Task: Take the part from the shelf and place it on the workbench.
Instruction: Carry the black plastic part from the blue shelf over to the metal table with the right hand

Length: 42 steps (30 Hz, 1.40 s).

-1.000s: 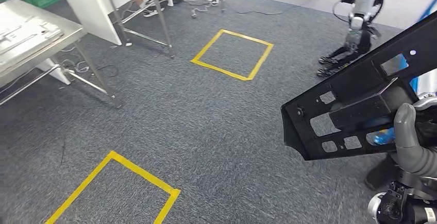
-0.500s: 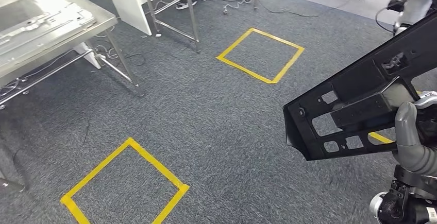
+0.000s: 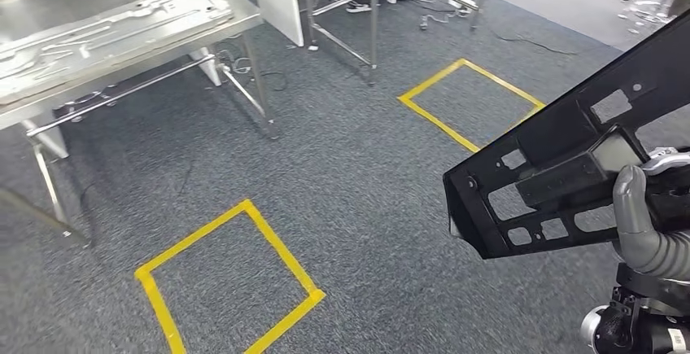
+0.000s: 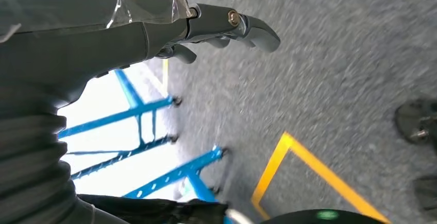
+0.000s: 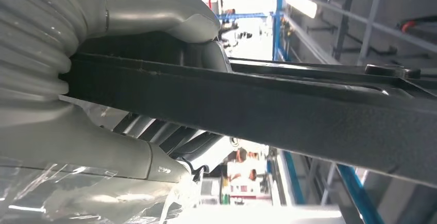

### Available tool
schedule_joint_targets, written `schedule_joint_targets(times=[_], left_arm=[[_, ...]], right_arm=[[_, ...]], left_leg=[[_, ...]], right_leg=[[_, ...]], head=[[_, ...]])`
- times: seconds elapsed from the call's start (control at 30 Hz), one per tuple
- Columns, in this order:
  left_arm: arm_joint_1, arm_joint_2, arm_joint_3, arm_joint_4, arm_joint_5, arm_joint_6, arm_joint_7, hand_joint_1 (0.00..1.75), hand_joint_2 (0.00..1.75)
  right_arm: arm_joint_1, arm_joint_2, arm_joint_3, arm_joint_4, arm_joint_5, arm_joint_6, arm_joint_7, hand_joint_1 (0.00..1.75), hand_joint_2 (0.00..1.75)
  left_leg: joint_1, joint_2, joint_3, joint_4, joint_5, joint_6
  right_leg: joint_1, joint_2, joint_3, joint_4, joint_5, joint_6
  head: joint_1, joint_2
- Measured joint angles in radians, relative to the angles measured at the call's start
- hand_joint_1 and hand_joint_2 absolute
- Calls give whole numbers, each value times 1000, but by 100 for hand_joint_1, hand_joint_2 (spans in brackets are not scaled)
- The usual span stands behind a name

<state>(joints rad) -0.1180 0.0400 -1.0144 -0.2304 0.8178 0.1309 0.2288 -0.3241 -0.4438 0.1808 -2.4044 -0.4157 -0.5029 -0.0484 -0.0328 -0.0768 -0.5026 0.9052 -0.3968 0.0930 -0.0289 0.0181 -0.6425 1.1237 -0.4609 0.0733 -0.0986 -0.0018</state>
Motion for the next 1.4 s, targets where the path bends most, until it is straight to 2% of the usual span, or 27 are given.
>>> schedule_joint_targets(times=[0.03,0.1,0.13,0.2,0.27,0.33,0.4,0.43,0.47,0.5,0.6,0.63,0.7,0.73,0.8,0.87,0.9,0.93,0.97,1.0,1.07,1.13,1.17,1.23,1.3,1.37,1.4], left_arm=[[1,0,0,0,-1,0,0,0,175],[-2,0,0,0,-2,2,1,0,175],[-3,0,0,0,-4,3,2,0,175],[0,0,-1,0,-9,5,8,0,175],[4,0,-3,1,-14,5,15,0,175],[2,-1,-6,1,-15,6,19,0,175],[-1,-1,-12,1,-15,6,20,0,175],[-1,-2,-14,1,-15,6,20,0,175],[1,-2,-16,1,-15,6,20,0,175],[2,-2,-18,1,-15,5,20,0,175],[1,-2,-20,1,-17,5,20,0,175],[-1,-2,-20,1,-18,6,20,0,175],[-1,-2,-21,1,-20,6,20,0,175],[0,-2,-22,1,-21,6,20,0,175],[1,-3,-23,1,-22,6,20,0,175],[-4,-3,-23,1,-24,6,20,0,175],[-6,-3,-24,1,-25,6,20,0,175],[-8,-3,-24,1,-26,6,20,0,175],[-8,-3,-25,1,-27,5,19,0,175],[-6,-3,-26,1,-29,5,17,0,175],[-3,-4,-29,1,-34,4,9,0,175],[-4,-3,-35,1,-39,1,1,0,175],[-4,-3,-38,1,-41,-1,-2,0,175],[-1,-3,-41,1,-43,-3,-4,0,175],[1,-3,-43,1,-43,-4,-6,0,175],[-1,-3,-44,1,-43,-5,-8,0,175],[-2,-3,-44,1,-43,-5,-9,0,175]], right_arm=[[0,0,0,0,0,0,0,175,175],[2,-2,0,0,-1,0,0,175,175],[2,-2,0,0,-2,1,1,175,175],[0,-2,0,1,-4,3,2,175,175],[-2,-3,0,2,-6,5,2,175,175],[-3,-3,0,3,-9,7,2,175,175],[-3,-4,0,4,-11,9,2,175,175],[-3,-4,0,4,-11,10,2,175,175],[-3,-4,0,5,-11,11,2,175,175],[-4,-4,0,6,-12,11,3,175,175],[-5,-4,0,7,-12,12,3,175,175],[-5,-4,0,8,-13,13,3,175,175],[-7,-4,0,9,-14,14,5,175,175],[-8,-5,0,10,-15,15,5,175,175],[-12,-6,-1,10,-15,16,6,175,175],[-15,-9,-1,11,-18,17,9,175,175],[-15,-10,-1,12,-20,18,12,175,175],[-14,-10,-1,13,-24,18,15,175,175],[-14,-10,-1,15,-28,19,18,175,175],[-15,-11,-1,17,-32,20,19,175,175],[-17,-12,-1,19,-41,24,21,175,175],[-18,-15,-1,20,-46,31,21,175,175],[-19,-16,-1,20,-47,35,20,175,175],[-22,-18,0,21,-52,47,20,175,175],[-26,-21,0,21,-62,66,20,175,175],[-28,-24,1,21,-73,83,20,175,175],[-28,-26,2,21,-76,90,20,175,175]], left_leg=[[1,-14,1,6,-6,-6],[3,-39,-9,19,-18,-16],[4,-50,-16,22,-21,-20],[9,-70,-24,25,-24,-26],[9,-26,-38,60,-42,-36],[12,43,-95,173,-93,-49],[21,63,-182,318,-143,-57],[24,64,-209,355,-146,-58],[25,66,-214,349,-129,-57],[24,71,-195,298,-94,-53],[7,131,-94,80,8,-27],[1,146,-79,44,18,-22],[-3,135,-72,28,17,-19],[0,123,-67,22,19,-18],[8,99,-52,12,24,-12],[12,77,-46,10,23,-6],[12,64,-44,11,22,-4],[12,49,-42,11,20,-3],[12,33,-39,12,18,-4],[14,17,-35,12,15,-6],[15,-13,-26,18,4,-15],[13,-34,-26,25,-13,-25],[12,-41,-29,26,-22,-31],[16,-41,-30,29,-35,-39],[20,0,-48,80,-56,-51],[25,47,-120,211,-101,-64],[29,56,-168,286,-122,-69]], right_leg=[[-5,27,30,-73,35,5],[-11,65,62,-153,58,2],[-11,66,63,-160,51,-4],[-7,42,63,-162,47,-20],[-6,16,72,-165,43,-34],[-4,-8,82,-166,36,-44],[-1,-35,89,-166,28,-47],[-1,-48,93,-166,24,-47],[-1,-61,98,-166,19,-45],[0,-74,105,-166,14,-44],[4,-107,128,-169,-1,-35],[5,-116,133,-171,-6,-30],[5,-136,144,-178,-13,-18],[3,-134,149,-176,-17,-13],[3,-90,134,-129,-47,-7],[2,-38,65,2,-105,-6],[1,-29,22,74,-128,-4],[1,-25,-12,120,-134,-1],[1,-25,-28,129,-119,1],[0,-22,-23,94,-83,3],[-5,5,30,-52,4,7],[-8,36,73,-155,39,1],[-7,41,81,-170,33,-5],[-5,25,91,-172,22,-21],[-7,11,108,-175,14,-35],[-8,-1,127,-176,2,-43],[-7,-6,136,-176,-6,-44]], head=[[0,0],[0,0],[0,0],[0,0],[0,0],[0,0],[0,0],[0,0],[0,0],[0,0],[0,0],[0,0],[0,0],[0,0],[1,0],[2,0],[2,0],[2,0],[2,0],[2,0],[2,0],[2,0],[2,0],[2,0],[1,0],[0,0],[1,0]])
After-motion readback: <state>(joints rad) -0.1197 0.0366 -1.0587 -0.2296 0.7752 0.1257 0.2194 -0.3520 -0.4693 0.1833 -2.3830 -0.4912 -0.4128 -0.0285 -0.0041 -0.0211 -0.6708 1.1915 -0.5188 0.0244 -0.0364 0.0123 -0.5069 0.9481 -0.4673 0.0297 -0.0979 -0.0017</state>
